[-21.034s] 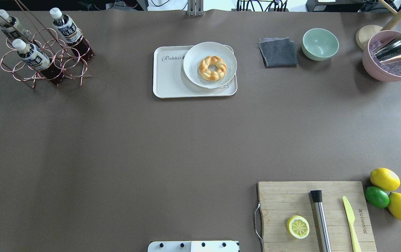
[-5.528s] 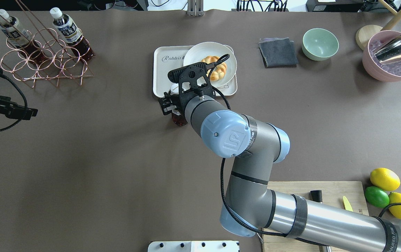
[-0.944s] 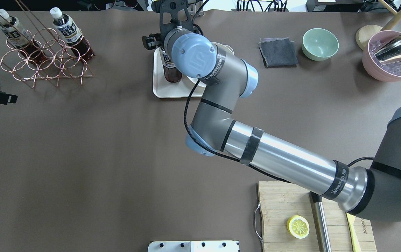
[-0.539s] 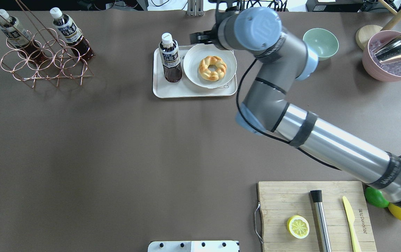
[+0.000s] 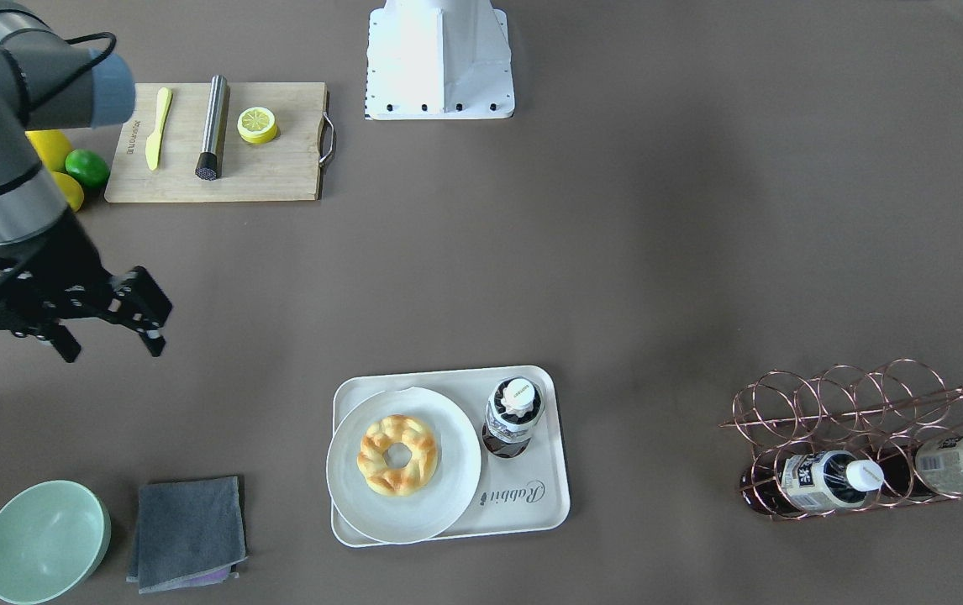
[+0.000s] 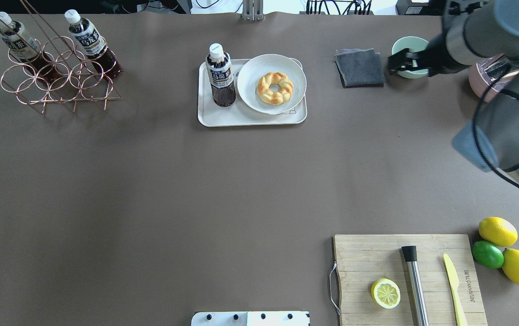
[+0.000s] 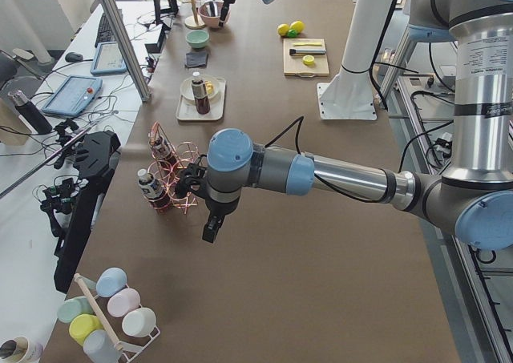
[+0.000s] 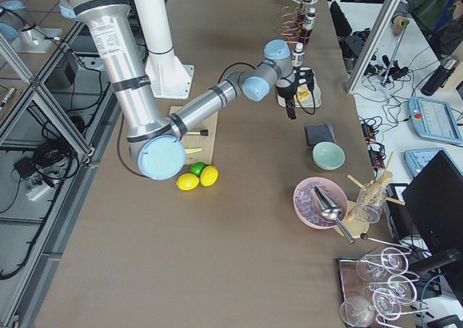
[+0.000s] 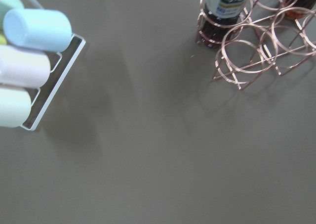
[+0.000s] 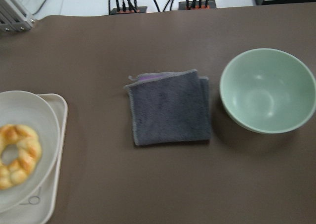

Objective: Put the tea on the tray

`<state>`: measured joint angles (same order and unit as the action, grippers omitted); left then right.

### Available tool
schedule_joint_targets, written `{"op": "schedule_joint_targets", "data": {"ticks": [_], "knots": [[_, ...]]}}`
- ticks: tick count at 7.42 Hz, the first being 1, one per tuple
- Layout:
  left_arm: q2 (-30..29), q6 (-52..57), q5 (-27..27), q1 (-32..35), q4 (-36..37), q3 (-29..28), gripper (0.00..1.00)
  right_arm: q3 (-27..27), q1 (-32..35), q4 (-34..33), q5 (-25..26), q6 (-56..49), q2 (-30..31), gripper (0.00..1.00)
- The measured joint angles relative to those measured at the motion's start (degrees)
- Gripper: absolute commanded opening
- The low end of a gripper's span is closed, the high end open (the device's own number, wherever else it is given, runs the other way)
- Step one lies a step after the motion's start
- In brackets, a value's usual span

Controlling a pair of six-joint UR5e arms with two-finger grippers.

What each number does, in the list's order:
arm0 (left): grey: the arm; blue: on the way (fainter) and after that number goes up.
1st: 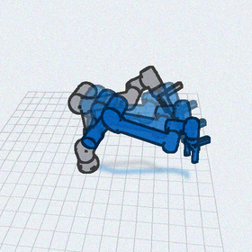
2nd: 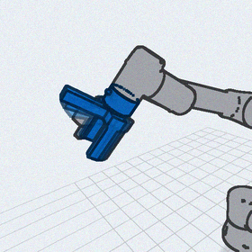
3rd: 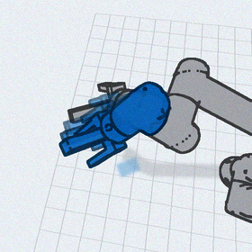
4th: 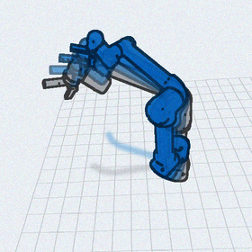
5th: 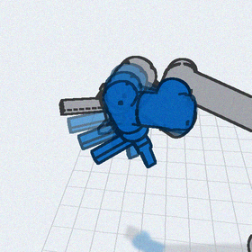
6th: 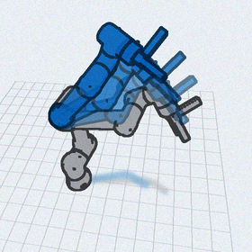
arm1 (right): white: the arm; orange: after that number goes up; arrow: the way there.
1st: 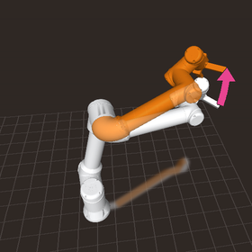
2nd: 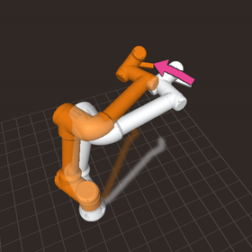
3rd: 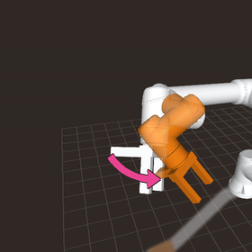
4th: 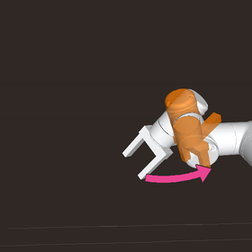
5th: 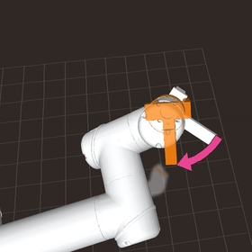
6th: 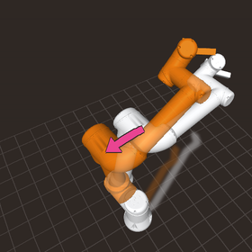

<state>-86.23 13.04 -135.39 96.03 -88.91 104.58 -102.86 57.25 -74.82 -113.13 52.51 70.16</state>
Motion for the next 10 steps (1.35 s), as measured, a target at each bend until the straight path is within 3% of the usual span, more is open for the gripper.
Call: {"op": "schedule_joint_targets", "data": {"ticks": [2, 4, 6, 8, 10], "knots": [[4.0, 4.9, -0.2, 2.4, 2.1, -2.6, 1.0, -3.28, 9.43, -1.29, -8.68, -14.27, 12.24, 1.0], [7.86, 5.71, -0.23, 2.79, 0.57, -3.82, 1.0, -2.39, 12.78, -1.52, -10.89, -19.48, 20.85, 1.0], [9.99, 5.37, -0.29, 1.21, -4.47, -4.87, 1.0, 2.01, 15.67, -1.57, -11.63, -25.48, 25.1, 1.0], [10.02, 4.03, -0.23, -0.42, -5.52, -5.02, 1.0, 6.9, 23.77, -1.95, -13.67, -39.57, 27.22, 1.0], [9.76, 3.72, -0.18, -0.71, -5.64, -5.08, 1.0, 8.21, 30.77, -9.67, -13.83, -52.4, 25.88, 1.0]]}}
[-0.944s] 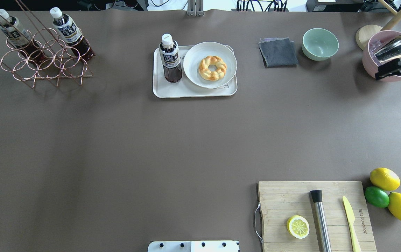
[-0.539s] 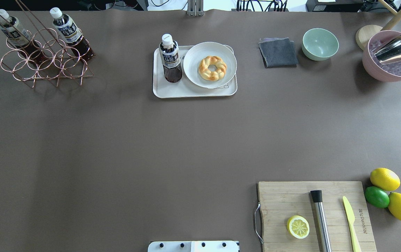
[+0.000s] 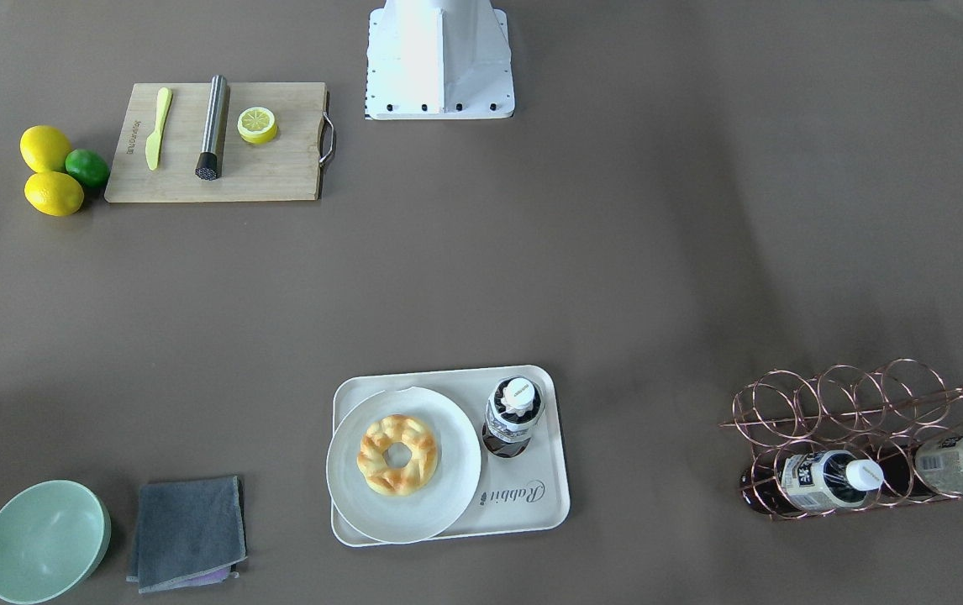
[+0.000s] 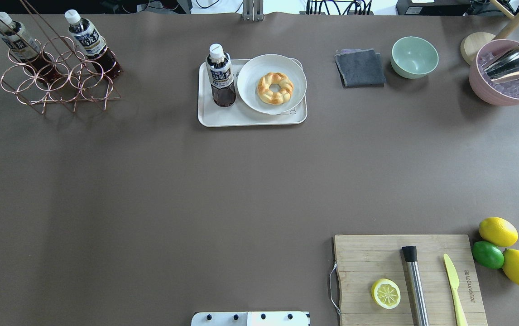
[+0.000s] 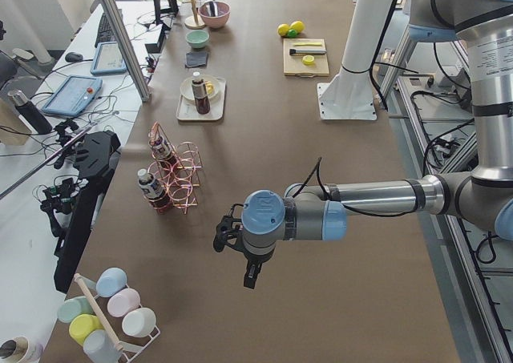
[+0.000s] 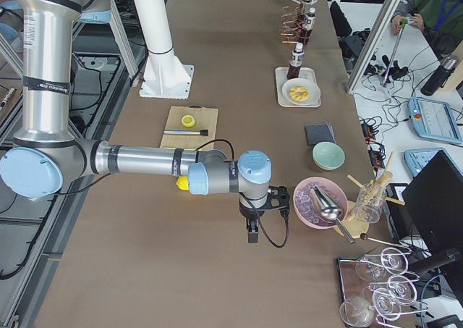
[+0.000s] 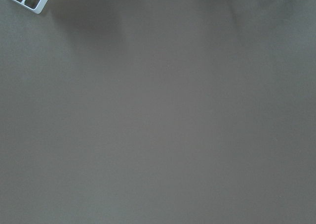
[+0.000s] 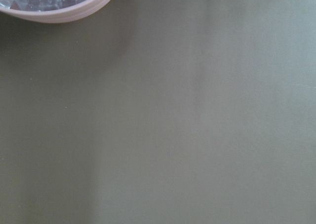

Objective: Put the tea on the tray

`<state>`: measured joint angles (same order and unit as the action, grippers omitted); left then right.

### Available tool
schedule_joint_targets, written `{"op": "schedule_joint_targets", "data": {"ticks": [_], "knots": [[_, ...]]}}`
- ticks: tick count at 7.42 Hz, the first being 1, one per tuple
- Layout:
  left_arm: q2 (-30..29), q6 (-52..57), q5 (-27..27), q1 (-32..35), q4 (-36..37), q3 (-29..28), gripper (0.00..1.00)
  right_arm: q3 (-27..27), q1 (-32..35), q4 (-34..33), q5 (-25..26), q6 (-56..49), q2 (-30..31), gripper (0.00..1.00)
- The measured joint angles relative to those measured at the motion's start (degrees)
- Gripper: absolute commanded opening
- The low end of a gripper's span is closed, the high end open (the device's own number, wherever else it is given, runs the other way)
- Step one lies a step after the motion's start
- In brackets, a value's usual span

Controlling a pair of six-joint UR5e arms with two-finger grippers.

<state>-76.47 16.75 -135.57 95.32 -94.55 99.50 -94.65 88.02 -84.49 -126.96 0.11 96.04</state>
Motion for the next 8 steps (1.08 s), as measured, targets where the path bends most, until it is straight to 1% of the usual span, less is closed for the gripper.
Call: {"op": "schedule_joint_targets", "data": {"ticks": [1, 3, 8], "knots": [[0.14, 0.04, 0.06, -0.02, -0.01, -0.08, 1.0, 0.06, 1.61, -4.05, 1.28, -5.3, -1.16, 1.0], [0.67, 0.04, 0.06, -0.01, -0.01, -0.83, 1.0, 0.41, 2.42, -7.23, 4.62, -8.46, -2.02, 1.0], [0.75, 0.34, 0.23, 0.04, -0.1, -1.43, 1.0, 0.28, 2.51, -7.57, 5.86, -9.33, -1.12, 1.0]]}}
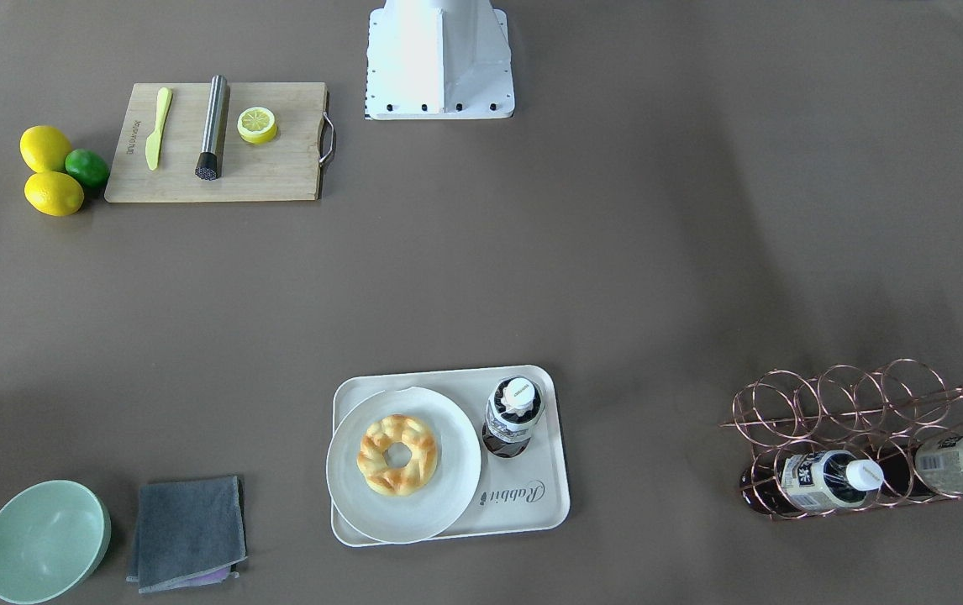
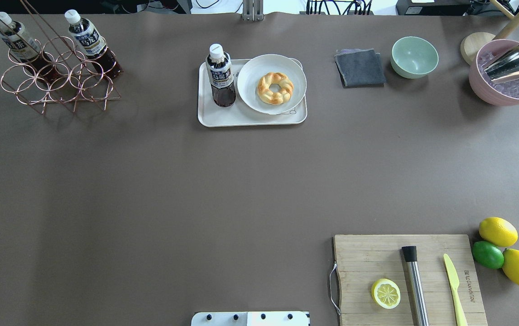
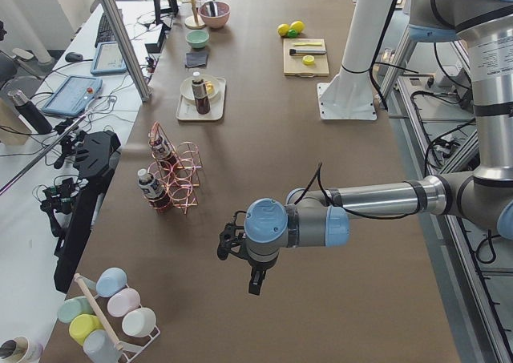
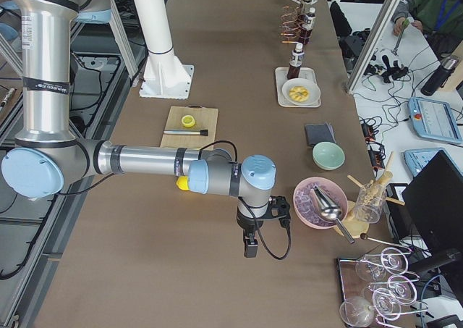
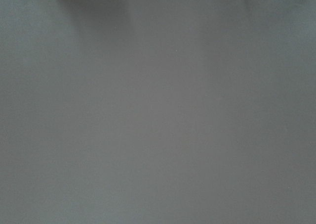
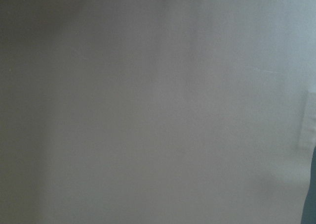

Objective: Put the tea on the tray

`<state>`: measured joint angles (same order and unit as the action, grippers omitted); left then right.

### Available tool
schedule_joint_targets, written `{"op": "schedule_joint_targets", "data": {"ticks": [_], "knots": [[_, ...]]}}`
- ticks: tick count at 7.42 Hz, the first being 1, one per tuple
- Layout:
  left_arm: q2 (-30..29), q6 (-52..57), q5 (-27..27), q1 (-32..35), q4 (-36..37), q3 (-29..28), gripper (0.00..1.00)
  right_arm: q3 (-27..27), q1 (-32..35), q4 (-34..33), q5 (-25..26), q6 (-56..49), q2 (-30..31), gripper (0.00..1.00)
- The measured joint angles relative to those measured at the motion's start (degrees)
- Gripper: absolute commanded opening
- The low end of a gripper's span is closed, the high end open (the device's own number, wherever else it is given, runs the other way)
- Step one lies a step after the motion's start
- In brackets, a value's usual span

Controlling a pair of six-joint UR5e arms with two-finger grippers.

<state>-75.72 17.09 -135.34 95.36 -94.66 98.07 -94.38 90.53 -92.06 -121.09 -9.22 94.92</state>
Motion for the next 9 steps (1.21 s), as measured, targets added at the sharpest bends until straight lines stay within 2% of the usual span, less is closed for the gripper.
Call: {"op": "schedule_joint_targets", "data": {"ticks": [4, 9], "knots": [[0.04, 0.22, 3.55, 0.0, -0.2, -0.27, 1.0, 0.2, 0.0, 0.04, 0.23, 0.07, 0.3, 1.0], [0.13, 0.26, 3.76, 0.0, -0.18, -0.61, 1.0, 0.18, -0.03, 0.04, -0.14, 0.17, 0.53, 1.0]]}}
